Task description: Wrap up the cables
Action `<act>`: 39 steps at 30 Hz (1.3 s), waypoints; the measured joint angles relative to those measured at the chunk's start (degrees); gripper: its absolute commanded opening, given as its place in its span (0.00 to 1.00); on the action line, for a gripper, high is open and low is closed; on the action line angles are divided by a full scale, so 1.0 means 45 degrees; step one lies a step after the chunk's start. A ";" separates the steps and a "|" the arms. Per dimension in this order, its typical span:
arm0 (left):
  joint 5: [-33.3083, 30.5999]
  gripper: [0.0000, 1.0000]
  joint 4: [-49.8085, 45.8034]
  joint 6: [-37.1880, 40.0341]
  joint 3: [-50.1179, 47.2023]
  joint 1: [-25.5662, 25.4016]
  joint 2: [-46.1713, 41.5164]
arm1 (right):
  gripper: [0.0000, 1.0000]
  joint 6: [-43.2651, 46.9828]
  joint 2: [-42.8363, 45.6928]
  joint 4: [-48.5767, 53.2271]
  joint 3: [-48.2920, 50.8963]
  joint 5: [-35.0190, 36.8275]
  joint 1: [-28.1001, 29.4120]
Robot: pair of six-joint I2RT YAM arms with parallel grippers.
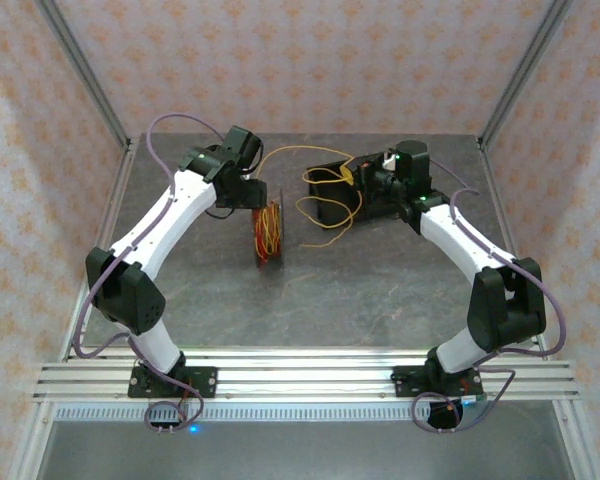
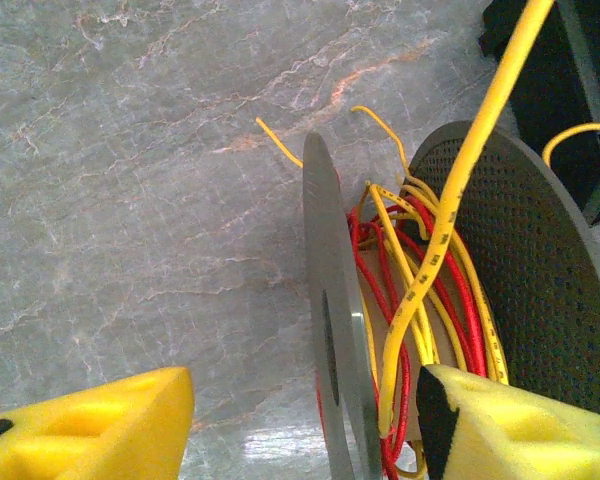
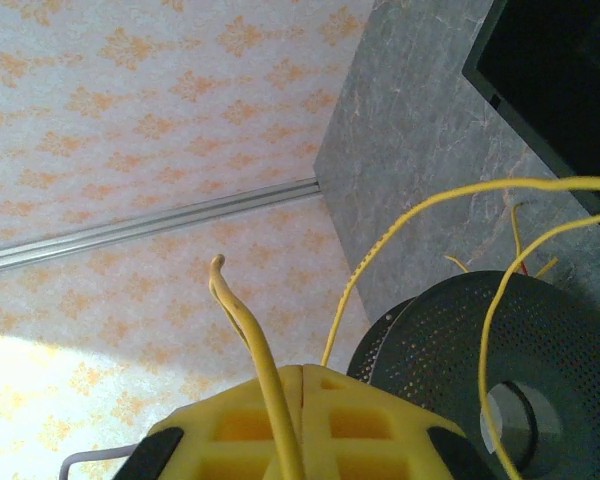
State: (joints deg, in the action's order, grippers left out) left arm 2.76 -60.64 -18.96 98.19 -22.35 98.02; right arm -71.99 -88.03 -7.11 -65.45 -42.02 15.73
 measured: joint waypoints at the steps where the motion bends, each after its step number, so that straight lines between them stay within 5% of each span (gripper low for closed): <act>1: 0.0000 0.63 0.0000 0.0000 0.0000 0.0000 0.0029 | 0.00 0.0000 -0.0005 -0.0010 0.0000 0.0005 0.0000; 15: 0.0063 0.78 0.0010 -0.0010 0.0000 0.0000 0.0384 | 0.00 0.0000 -0.0287 -0.0151 0.0146 -0.0005 0.0000; 39: 0.0199 0.71 0.0194 -0.0015 -0.0005 0.0000 0.0384 | 0.00 0.0291 -0.0335 0.0189 0.0549 0.0102 -0.0005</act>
State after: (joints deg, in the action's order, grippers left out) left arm 3.66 -59.77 -19.03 98.17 -22.35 99.74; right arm -70.67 -89.54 -6.26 -62.98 -41.56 15.70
